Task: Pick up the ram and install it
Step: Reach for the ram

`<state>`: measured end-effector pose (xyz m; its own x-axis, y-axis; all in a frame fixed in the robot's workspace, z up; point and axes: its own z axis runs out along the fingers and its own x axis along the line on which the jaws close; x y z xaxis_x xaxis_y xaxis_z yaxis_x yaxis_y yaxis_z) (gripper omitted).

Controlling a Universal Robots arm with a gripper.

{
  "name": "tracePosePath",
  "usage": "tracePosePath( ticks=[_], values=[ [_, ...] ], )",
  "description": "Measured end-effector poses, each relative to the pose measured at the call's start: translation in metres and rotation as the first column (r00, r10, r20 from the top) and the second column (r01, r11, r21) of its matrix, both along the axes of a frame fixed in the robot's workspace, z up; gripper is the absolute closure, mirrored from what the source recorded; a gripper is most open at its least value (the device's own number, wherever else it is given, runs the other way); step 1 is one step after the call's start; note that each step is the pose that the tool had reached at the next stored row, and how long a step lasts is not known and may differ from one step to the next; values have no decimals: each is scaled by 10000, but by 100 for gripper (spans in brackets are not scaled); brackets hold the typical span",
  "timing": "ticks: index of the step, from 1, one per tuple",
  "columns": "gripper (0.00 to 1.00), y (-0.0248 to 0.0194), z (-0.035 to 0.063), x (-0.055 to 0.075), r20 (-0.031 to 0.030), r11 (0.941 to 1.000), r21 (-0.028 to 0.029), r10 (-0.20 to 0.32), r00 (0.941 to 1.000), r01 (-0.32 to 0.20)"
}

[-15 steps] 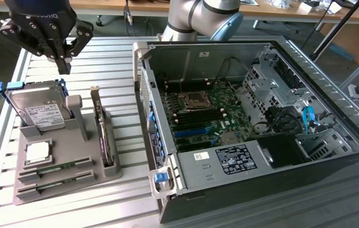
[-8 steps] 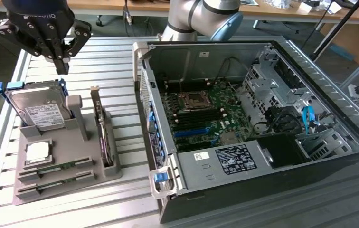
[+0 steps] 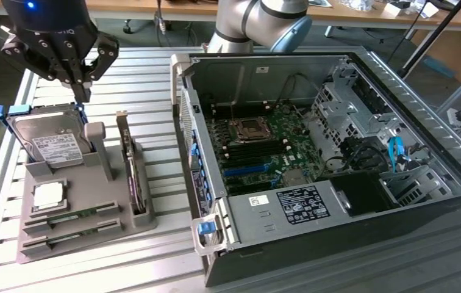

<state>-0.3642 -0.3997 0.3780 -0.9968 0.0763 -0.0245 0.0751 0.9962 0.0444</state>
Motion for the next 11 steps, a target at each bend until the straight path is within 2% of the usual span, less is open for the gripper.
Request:
tracePosePath(
  ticks=[11],
  values=[
    [89,-49,-209,-15,-3,10000,0,2,10000,-2]
  ],
)
